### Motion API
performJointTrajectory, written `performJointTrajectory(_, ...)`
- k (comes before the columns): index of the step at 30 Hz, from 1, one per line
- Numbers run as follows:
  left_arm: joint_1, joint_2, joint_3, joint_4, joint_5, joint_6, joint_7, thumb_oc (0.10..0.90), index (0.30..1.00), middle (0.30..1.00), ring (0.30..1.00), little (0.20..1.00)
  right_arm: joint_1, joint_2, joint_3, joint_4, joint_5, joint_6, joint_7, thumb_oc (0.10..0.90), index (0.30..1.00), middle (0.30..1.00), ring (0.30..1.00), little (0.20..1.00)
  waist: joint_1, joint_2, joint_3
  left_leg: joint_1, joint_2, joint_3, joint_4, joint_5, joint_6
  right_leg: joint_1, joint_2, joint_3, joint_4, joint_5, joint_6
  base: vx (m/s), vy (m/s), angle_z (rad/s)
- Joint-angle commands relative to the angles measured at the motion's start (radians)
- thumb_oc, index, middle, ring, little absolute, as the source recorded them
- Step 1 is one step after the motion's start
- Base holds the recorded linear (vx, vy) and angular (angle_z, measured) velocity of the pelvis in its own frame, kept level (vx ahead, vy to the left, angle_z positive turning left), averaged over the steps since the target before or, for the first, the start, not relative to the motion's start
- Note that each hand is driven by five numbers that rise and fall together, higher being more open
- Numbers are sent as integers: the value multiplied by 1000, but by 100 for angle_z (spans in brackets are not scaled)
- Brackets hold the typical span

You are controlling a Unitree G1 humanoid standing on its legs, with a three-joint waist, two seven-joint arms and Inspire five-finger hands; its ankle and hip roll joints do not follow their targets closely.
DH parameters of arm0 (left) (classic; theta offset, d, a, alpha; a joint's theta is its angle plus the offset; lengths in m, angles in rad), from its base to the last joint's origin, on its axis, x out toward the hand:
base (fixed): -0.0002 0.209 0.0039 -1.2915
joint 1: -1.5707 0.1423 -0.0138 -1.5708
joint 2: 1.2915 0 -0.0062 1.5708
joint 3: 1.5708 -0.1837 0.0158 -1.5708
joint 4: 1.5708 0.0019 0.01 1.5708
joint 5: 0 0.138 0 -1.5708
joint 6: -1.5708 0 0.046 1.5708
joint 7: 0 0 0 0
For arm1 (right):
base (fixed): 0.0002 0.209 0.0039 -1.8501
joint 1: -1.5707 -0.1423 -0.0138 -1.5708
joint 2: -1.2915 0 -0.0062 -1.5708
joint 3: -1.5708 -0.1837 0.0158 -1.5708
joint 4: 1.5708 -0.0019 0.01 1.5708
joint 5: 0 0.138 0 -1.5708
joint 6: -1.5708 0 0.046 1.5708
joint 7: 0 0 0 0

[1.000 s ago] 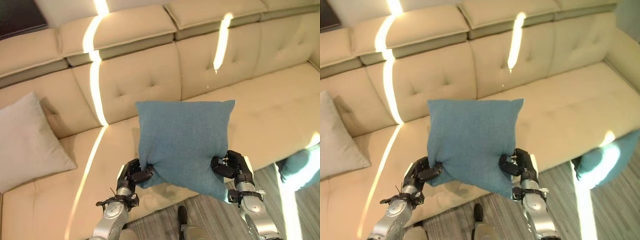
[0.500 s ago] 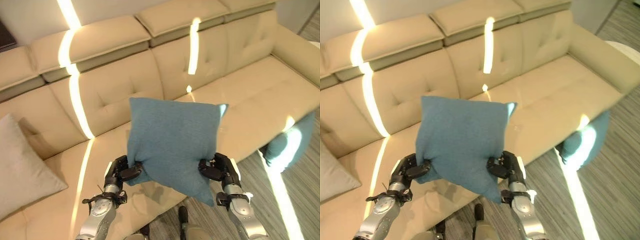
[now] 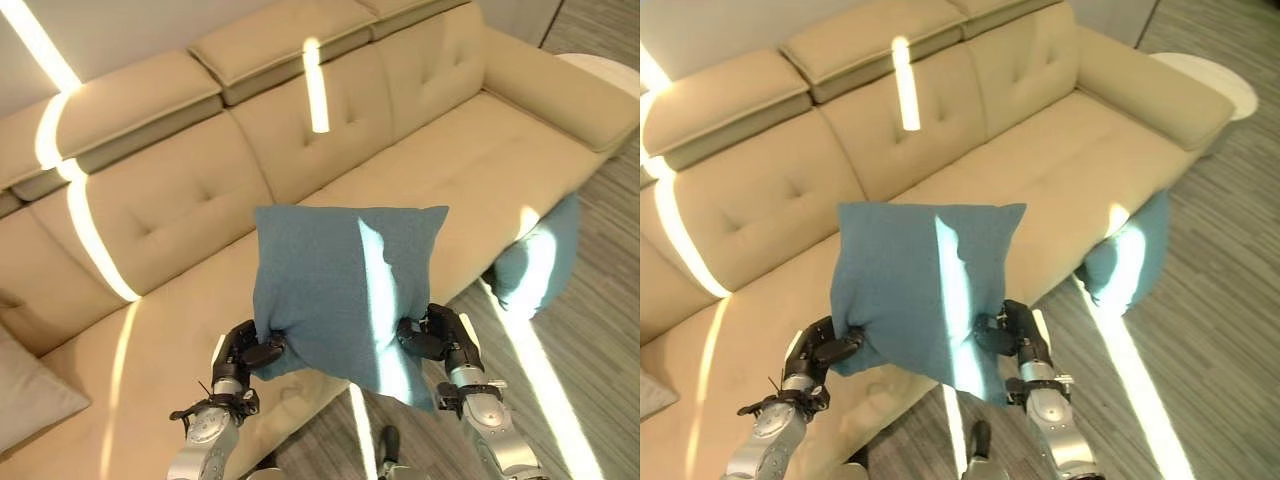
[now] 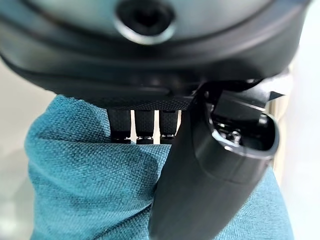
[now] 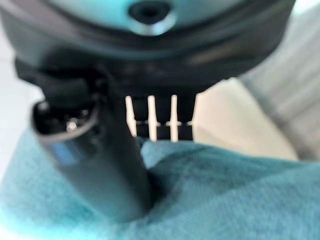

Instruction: Pick up all the scattered cushions and arrange them neatly on the sofa.

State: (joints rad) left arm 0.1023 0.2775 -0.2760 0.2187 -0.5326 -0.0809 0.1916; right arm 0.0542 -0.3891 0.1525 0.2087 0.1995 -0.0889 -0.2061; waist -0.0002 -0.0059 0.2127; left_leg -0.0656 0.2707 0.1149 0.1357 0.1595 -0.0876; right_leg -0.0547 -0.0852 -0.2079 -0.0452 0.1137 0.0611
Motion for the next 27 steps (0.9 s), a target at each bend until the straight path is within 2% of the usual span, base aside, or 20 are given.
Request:
performJointTrajectory(1,-134,-3,-28,-220,-2,-143,-70,400,300,300,300,300,-56,26,14,-223,-23,-136,3,400,300,300,300,300,-15,-28,-82,-55,-85,14,209,-209,0,48,-18,-5,55,-157,29,24,-195,14)
performJointTrajectory(2,-134,-3,-28,-220,-2,-143,-70,400,300,300,300,300,-57,26,14,-223,-23,-136,3,400,300,300,300,300,-16,-30,-84,-57,-88,14,205,-204,1,45,-20,-5,54,-155,30,27,-90,5)
performJointTrajectory(3,-134,-3,-28,-220,0,-142,-71,400,300,300,300,300,-56,26,12,-223,-18,-136,2,400,300,300,300,300,-12,-33,-82,-72,-130,-10,215,-222,9,46,-16,2,48,-154,29,73,-147,-19)
performJointTrajectory(4,-134,-4,-28,-221,4,-142,-77,400,300,300,300,300,-49,27,0,-225,-17,-138,4,400,300,300,300,300,-6,-44,-85,-100,-218,-22,187,-278,39,54,-10,6,37,-152,33,104,-189,-23)
performJointTrajectory(5,-137,-6,-30,-216,4,-139,-77,400,300,300,300,300,-43,29,-5,-226,-18,-138,3,400,300,300,300,300,-7,-44,-89,-109,-233,0,165,-275,48,58,0,1,31,-153,35,90,-139,-17)
performJointTrajectory(6,-137,-6,-30,-216,4,-139,-77,400,300,300,300,300,-43,29,-5,-226,-18,-138,3,400,300,300,300,300,-6,-44,-90,-107,-234,1,163,-274,49,58,-1,2,31,-153,35,48,-75,-6)
performJointTrajectory(7,-144,-7,-36,-211,6,-136,-74,400,300,300,300,300,-35,32,-13,-229,-19,-139,-3,400,300,300,300,300,-10,-45,-92,-129,-242,35,140,-255,59,63,8,0,29,-156,33,61,-92,-9)
performJointTrajectory(8,-160,-3,-45,-205,9,-134,-73,400,300,300,300,300,-33,37,-25,-233,-17,-140,-17,400,300,300,300,300,-12,-44,-93,-183,-247,111,116,-209,58,80,29,-5,17,-165,31,76,-128,0)
performJointTrajectory(10,-167,3,-50,-203,13,-132,-75,400,300,300,300,300,-37,47,-27,-228,-8,-140,-27,400,300,300,300,300,-4,-44,-91,-200,-245,153,103,-191,54,96,52,-2,11,-175,26,103,-72,45)
performJointTrajectory(15,-151,12,-54,-214,19,-126,-78,400,300,300,300,300,-39,70,-11,-224,-7,-142,-21,400,300,300,300,300,10,-57,-106,-155,-270,105,45,-191,71,120,62,-2,29,-204,24,154,23,8)
performJointTrajectory(16,-147,17,-48,-217,22,-123,-74,400,300,300,300,300,-46,74,0,-224,-19,-138,-15,400,300,300,300,300,27,-60,-126,-92,-282,112,-24,-200,90,119,53,-1,87,-231,36,293,123,12)
performJointTrajectory(17,-145,17,-51,-222,27,-123,-77,400,300,300,300,300,-46,78,-1,-224,-24,-138,-9,400,300,300,300,300,32,-60,-128,-67,-286,112,-40,-204,96,114,41,-7,134,-233,47,253,204,-11)
performJointTrajectory(19,-151,35,-43,-227,29,-124,-61,400,300,300,300,300,-77,84,8,-227,-35,-130,3,400,300,300,300,300,19,-33,-99,-16,-272,89,-76,-204,119,-25,-6,-4,422,-188,114,65,158,-19)
performJointTrajectory(23,-154,35,-39,-227,33,-130,-60,400,300,300,300,300,-74,93,0,-230,-34,-131,5,400,300,300,300,300,10,-24,-98,9,-275,53,-97,-210,113,-53,-19,20,391,-216,93,93,-2,38)
performJointTrajectory(25,-148,31,-36,-236,28,-133,-62,400,300,300,300,300,-79,95,-4,-233,-32,-133,4,400,300,300,300,300,6,-18,-105,27,-273,26,-117,-218,103,-77,-43,50,273,-191,82,160,-90,55)
performJointTrajectory(27,-148,25,-37,-234,25,-135,-59,400,300,300,300,300,-79,94,-8,-232,-33,-134,2,400,300,300,300,300,-6,-25,-103,43,-286,-8,-124,-221,97,-97,-32,109,186,-151,89,147,-89,35)
